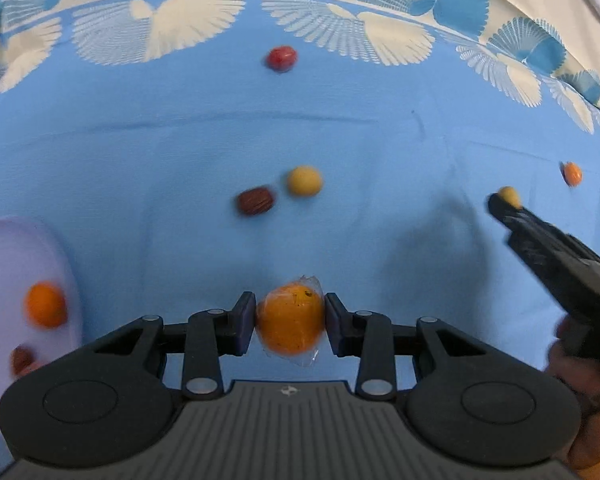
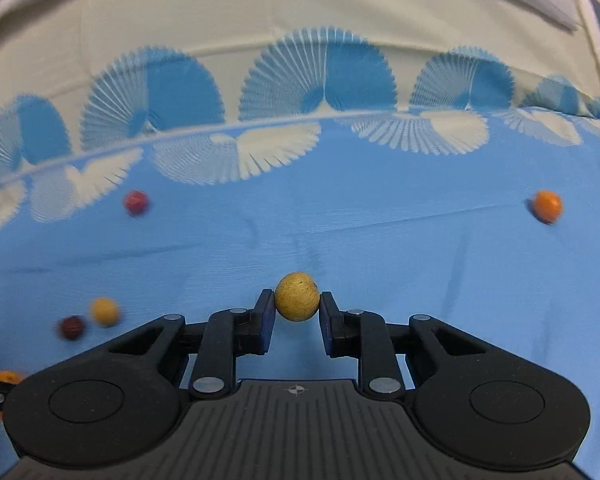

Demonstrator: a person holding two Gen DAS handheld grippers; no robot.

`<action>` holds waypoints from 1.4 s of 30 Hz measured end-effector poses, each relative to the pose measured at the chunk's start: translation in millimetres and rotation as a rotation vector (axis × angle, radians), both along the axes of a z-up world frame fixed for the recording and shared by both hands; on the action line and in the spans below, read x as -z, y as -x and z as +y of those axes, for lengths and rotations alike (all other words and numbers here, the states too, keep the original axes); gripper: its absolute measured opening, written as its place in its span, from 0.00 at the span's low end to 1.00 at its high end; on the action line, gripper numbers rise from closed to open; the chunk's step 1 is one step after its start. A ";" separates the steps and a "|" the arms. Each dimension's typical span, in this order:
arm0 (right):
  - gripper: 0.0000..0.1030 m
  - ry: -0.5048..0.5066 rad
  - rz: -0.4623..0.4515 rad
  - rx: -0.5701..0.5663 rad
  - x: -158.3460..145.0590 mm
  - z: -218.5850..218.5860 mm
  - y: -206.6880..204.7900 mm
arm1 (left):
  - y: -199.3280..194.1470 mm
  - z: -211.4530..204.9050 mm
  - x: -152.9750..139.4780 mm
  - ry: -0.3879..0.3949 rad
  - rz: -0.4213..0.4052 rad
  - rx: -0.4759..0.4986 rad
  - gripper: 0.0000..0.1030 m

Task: Organize fruits
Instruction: 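Grasp a mandarin with the left tool while the right tool grasps a yellow fruit, then carry the bagged mandarin and yellow fruit over the lavender plate with both tools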

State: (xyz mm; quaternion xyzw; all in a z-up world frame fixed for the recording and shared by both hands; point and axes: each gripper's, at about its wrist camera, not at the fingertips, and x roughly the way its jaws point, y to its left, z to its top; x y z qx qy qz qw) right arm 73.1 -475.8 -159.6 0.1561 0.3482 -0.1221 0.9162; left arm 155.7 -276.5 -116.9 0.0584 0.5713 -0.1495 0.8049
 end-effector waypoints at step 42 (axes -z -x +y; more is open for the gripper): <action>0.24 0.138 -0.104 -0.593 -161.8 325.6 180.6 | 172.3 324.4 -102.1 0.014 -0.207 -0.248 0.39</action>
